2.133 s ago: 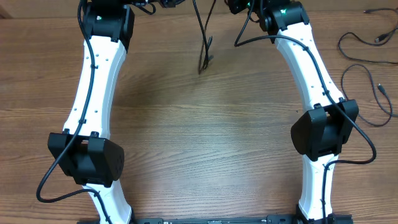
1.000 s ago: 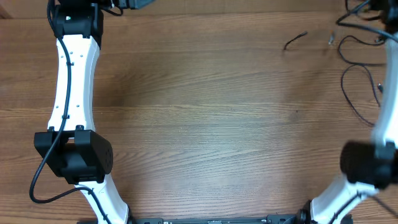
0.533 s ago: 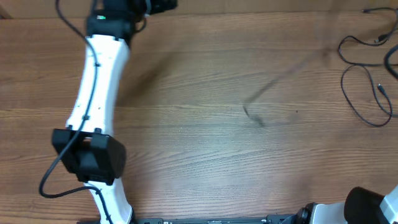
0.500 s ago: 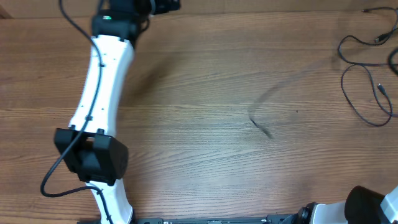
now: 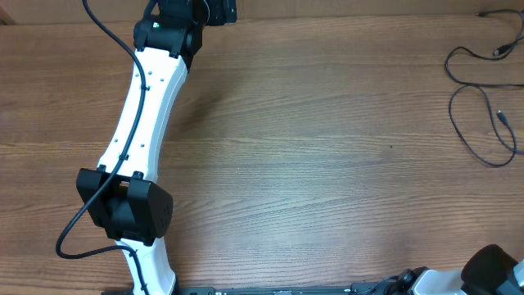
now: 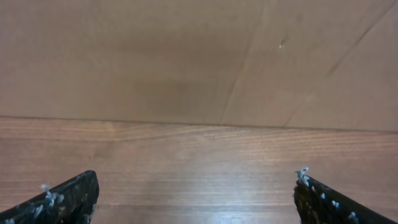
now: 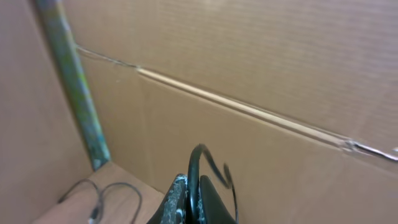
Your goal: Untangle cables
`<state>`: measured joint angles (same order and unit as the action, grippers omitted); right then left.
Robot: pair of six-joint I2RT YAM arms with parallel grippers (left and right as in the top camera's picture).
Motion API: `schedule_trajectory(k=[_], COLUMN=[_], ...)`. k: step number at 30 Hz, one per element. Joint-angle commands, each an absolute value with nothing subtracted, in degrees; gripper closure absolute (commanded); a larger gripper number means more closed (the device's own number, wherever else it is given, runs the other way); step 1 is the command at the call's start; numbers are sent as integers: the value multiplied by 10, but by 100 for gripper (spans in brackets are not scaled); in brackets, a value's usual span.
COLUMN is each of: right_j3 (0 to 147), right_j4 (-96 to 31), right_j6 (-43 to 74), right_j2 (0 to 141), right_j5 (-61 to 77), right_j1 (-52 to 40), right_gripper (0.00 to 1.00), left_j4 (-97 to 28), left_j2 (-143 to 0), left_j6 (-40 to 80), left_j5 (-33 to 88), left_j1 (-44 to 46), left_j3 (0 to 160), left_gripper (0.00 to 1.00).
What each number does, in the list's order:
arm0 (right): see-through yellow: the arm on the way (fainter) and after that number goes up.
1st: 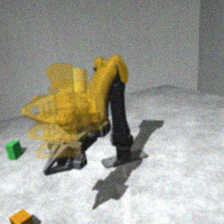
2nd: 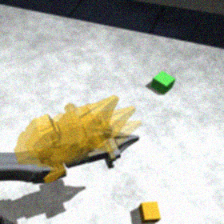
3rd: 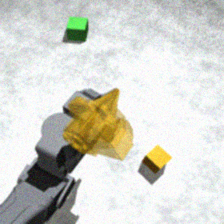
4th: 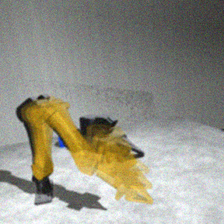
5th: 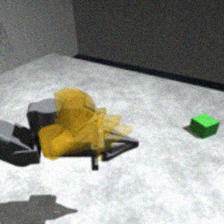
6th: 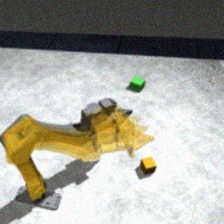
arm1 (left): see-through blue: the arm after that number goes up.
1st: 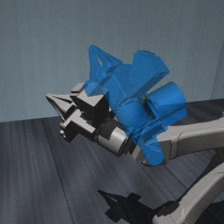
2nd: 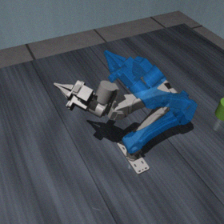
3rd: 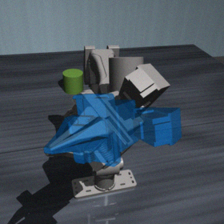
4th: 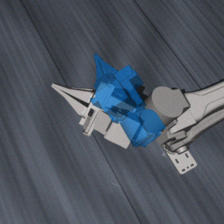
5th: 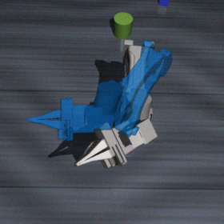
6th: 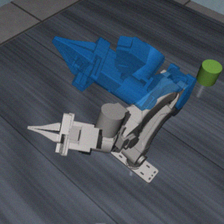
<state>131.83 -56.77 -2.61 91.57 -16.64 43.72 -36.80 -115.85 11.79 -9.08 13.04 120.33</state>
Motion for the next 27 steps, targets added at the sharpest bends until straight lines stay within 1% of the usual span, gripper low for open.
schedule_trajectory(k=[1,4,7,15,18,22,27], right_j3=[1308,1253,1175,943,910,883,808], right_j4=[-587,-604,-595,-535,-517,-505,-441], right_j6=[-34,5,20,91,124,136,154], right_j2=[901,911,917,917,917,917,917], right_j5=[-137,-82,-31,-22,-19,20,88], right_j1=[461,488,508,536,565,623,661], right_gripper=[96,96,96,96,96,96,96], left_j4=[-375,-384,-394,-411,-418,-432,-441], left_j2=[-1151,-1151,-1151,-1151,-1151,-1151,-1154], left_j6=[107,107,107,107,107,107,107], left_j5=[-95,-93,-92,-92,-92,-94,-93], left_j1=[131,131,131,130,130,130,130], left_j3=[1209,1209,1209,1209,1209,1209,1209], left_gripper=[0,0,0,0,0,0,0])
